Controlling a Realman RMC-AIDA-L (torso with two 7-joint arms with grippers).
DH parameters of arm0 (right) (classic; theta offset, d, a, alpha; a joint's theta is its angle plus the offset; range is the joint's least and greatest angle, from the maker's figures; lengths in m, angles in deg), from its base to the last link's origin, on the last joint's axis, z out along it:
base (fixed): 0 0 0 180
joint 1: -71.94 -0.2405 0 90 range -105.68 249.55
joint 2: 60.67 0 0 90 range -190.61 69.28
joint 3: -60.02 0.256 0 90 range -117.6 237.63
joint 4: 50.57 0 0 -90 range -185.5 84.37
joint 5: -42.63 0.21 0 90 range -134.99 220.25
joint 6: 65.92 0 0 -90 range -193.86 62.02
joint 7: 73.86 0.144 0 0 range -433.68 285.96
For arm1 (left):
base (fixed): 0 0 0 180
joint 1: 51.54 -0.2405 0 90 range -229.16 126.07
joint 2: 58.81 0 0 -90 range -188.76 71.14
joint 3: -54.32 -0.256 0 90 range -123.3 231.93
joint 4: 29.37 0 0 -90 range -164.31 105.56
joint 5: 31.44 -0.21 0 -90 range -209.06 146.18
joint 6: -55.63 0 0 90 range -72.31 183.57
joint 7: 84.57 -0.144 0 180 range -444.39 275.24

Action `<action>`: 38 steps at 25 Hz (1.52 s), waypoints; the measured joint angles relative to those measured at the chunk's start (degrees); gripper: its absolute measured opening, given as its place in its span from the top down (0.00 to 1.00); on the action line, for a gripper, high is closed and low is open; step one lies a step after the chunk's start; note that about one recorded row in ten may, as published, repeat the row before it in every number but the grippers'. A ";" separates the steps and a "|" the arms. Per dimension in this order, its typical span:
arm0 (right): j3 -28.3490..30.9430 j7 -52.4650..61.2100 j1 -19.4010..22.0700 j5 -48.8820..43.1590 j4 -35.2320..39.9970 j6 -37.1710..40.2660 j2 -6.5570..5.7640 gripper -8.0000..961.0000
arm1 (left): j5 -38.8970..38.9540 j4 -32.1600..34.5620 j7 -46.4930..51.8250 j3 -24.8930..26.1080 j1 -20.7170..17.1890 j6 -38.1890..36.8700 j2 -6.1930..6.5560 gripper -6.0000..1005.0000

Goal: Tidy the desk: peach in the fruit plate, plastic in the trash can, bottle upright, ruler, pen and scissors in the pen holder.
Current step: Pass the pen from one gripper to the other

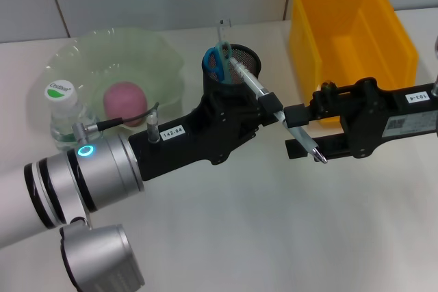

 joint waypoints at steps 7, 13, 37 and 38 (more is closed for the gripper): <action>-0.17 0.02 -0.07 0.00 1.44 1.22 -0.84 0.35 | 0.06 0.11 -0.04 0.02 -0.13 0.09 0.10 0.85; -0.18 0.19 -0.50 -0.15 1.52 1.75 -1.75 0.35 | -0.13 1.21 -0.03 0.07 -1.43 -0.26 0.21 0.85; -1.60 0.81 -1.74 -1.49 2.91 2.05 -1.91 0.48 | -0.22 3.16 0.64 -1.23 -2.58 -1.70 0.30 0.85; -1.60 0.81 -1.74 -1.49 2.91 2.05 -1.91 0.49 | -0.22 3.11 0.64 -1.23 -2.55 -1.70 0.29 0.85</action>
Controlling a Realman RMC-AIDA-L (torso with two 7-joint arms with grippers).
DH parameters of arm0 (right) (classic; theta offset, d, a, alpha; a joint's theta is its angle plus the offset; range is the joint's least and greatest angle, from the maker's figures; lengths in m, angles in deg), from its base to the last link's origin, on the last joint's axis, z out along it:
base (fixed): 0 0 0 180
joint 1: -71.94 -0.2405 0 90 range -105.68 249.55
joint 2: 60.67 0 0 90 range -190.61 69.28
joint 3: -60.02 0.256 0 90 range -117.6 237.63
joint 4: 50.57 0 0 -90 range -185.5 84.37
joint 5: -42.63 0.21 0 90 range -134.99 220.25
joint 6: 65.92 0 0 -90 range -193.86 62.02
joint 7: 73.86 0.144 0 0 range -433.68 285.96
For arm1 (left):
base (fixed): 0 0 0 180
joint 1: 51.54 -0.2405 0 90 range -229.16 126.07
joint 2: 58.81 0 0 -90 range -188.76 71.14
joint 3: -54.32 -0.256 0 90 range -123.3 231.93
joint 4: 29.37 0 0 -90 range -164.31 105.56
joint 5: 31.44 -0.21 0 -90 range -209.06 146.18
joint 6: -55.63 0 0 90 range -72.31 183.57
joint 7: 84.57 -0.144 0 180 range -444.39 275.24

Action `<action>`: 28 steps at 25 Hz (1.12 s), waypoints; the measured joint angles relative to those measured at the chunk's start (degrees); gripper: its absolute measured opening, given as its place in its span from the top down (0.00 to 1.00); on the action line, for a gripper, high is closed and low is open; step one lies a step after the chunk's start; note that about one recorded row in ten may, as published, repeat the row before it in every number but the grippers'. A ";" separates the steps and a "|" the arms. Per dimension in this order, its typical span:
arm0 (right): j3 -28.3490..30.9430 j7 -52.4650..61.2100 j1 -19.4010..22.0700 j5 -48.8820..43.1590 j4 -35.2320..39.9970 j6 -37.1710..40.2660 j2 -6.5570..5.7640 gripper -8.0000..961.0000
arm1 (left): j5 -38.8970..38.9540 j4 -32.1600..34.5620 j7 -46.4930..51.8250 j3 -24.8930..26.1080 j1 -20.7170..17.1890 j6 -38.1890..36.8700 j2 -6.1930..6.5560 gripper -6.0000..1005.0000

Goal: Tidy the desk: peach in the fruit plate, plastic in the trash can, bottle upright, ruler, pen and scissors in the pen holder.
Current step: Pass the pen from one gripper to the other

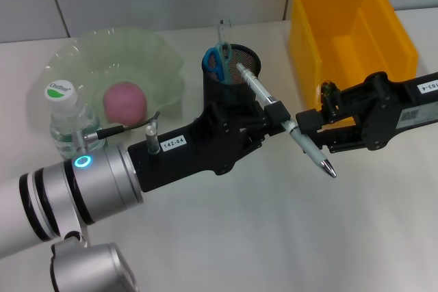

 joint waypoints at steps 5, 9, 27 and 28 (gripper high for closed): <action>-0.12 -0.15 -0.18 0.00 0.00 0.32 0.24 0.55 | 0.04 -0.48 0.00 -0.14 0.39 0.23 -0.07 0.85; -0.75 -0.17 -0.31 0.01 0.01 0.42 0.41 0.60 | 0.04 -0.54 0.00 -0.25 0.53 0.31 -0.17 0.85; -1.49 -0.14 -0.16 0.01 3.07 1.06 1.36 0.77 | 0.04 -0.63 0.00 -0.59 0.19 0.41 -0.07 0.83; -1.49 -0.25 -0.18 -0.01 3.07 1.07 1.37 0.77 | 0.06 -0.63 0.00 -0.67 0.19 0.43 -0.07 0.83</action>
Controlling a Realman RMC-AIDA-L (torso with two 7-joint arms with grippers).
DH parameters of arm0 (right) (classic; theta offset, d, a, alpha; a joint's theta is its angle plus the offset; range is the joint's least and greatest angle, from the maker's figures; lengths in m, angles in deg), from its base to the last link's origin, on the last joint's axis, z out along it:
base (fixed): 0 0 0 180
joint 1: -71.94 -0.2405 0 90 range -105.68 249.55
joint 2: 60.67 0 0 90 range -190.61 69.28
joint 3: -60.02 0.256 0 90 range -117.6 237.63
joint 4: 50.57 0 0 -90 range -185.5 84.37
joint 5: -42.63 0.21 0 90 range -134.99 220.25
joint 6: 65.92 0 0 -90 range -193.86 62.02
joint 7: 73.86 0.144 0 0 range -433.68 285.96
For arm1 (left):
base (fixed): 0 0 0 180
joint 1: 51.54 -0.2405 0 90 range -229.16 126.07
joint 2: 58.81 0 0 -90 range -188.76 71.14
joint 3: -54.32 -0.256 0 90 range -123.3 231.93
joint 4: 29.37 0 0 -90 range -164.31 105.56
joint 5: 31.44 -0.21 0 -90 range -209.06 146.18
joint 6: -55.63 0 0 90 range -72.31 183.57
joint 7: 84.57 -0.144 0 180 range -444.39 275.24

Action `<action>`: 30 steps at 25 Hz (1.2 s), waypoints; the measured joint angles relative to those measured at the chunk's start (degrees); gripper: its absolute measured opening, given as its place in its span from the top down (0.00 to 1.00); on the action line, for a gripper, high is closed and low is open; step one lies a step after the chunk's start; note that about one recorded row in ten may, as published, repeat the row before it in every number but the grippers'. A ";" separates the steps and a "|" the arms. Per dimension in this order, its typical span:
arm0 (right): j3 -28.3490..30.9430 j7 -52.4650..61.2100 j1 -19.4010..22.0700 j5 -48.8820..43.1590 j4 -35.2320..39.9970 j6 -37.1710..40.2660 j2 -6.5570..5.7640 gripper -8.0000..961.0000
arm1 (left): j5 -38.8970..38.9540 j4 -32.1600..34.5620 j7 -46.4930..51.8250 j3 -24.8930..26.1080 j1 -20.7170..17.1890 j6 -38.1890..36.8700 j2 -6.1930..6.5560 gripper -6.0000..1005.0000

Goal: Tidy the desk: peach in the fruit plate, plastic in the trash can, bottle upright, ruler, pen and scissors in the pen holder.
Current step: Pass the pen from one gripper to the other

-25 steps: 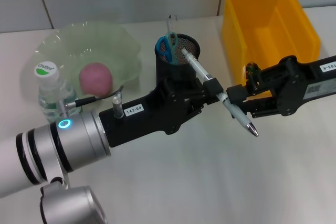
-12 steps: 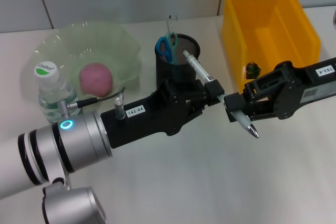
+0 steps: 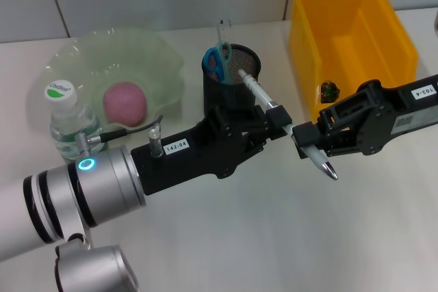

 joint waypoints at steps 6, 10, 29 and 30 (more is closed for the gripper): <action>0.00 -0.45 0.25 -0.03 1.79 0.15 0.72 0.77 | 0.00 0.00 -0.02 -0.15 -0.03 0.07 -0.01 0.82; -0.26 -0.48 0.26 -0.03 2.36 0.56 0.93 0.77 | -0.02 -0.01 -0.02 -0.27 -0.03 0.04 -0.02 0.81; -0.77 -0.48 0.23 -0.01 4.43 0.99 1.63 0.83 | 1.48 -0.64 -0.55 -0.69 -0.49 0.16 -0.36 0.79; -0.77 -0.49 0.24 -0.01 4.42 1.05 1.63 0.83 | 1.48 -0.64 -0.55 -0.69 -0.49 0.16 -0.36 0.79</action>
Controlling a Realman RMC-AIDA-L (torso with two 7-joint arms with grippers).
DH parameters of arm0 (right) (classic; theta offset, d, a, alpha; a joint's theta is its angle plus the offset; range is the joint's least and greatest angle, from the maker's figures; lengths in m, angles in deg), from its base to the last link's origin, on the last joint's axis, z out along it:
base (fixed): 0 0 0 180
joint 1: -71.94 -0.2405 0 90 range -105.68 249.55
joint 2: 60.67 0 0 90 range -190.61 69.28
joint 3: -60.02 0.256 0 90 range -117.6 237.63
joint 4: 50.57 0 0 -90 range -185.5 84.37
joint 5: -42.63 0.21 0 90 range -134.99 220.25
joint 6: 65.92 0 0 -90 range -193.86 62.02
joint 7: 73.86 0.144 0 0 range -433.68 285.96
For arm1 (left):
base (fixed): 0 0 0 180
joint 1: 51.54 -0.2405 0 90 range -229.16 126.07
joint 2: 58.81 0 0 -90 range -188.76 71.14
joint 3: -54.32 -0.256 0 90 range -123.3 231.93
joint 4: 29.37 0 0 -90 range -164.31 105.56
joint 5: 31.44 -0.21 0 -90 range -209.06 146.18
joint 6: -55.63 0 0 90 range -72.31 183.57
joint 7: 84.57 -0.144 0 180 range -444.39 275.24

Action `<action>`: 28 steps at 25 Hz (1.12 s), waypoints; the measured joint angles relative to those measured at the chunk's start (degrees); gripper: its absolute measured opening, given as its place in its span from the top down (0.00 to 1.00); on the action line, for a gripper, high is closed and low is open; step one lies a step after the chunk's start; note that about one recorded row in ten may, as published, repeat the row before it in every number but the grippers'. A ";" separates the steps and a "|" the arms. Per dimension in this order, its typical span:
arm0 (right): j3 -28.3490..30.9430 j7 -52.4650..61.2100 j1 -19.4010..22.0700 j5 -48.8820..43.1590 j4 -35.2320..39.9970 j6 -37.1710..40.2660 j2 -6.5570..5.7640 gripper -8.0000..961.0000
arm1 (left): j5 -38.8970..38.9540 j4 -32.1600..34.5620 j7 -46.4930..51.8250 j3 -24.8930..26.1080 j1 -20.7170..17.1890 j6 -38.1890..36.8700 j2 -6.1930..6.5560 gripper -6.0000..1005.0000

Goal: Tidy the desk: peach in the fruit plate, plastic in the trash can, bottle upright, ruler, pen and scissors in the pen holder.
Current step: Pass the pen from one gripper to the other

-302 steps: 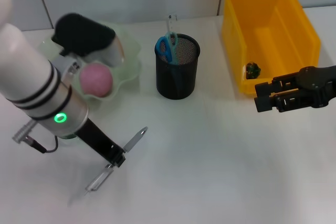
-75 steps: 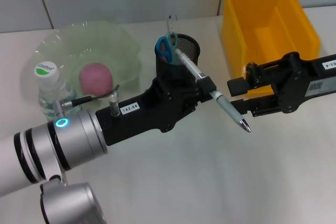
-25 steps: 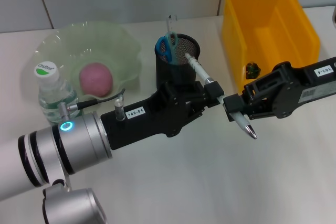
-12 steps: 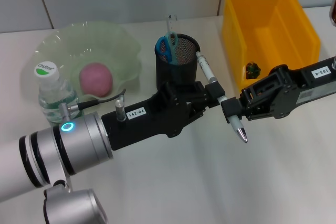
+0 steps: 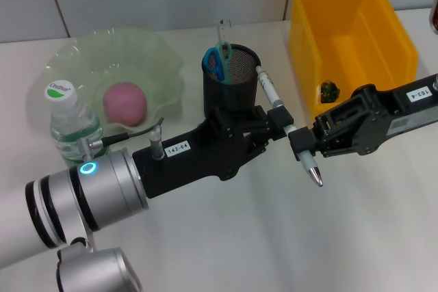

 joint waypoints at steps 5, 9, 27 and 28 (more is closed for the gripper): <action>0.00 -0.03 0.06 0.10 0.00 0.28 -0.02 0.83 | 0.35 0.02 -0.01 -0.38 -0.19 -0.05 0.05 0.78; 0.00 -0.05 0.42 0.11 0.10 0.31 0.02 0.83 | 1.69 -0.08 -0.04 -1.09 -0.47 -0.33 0.05 0.77; 0.61 -0.56 1.55 0.11 1.80 0.38 -0.08 0.85 | 4.90 3.05 9.89 -0.35 -2.56 -0.48 0.71 0.21; 0.63 -0.56 1.71 0.11 2.17 0.42 -0.16 0.85 | 4.70 3.53 10.88 -0.25 -2.89 -0.42 0.74 0.20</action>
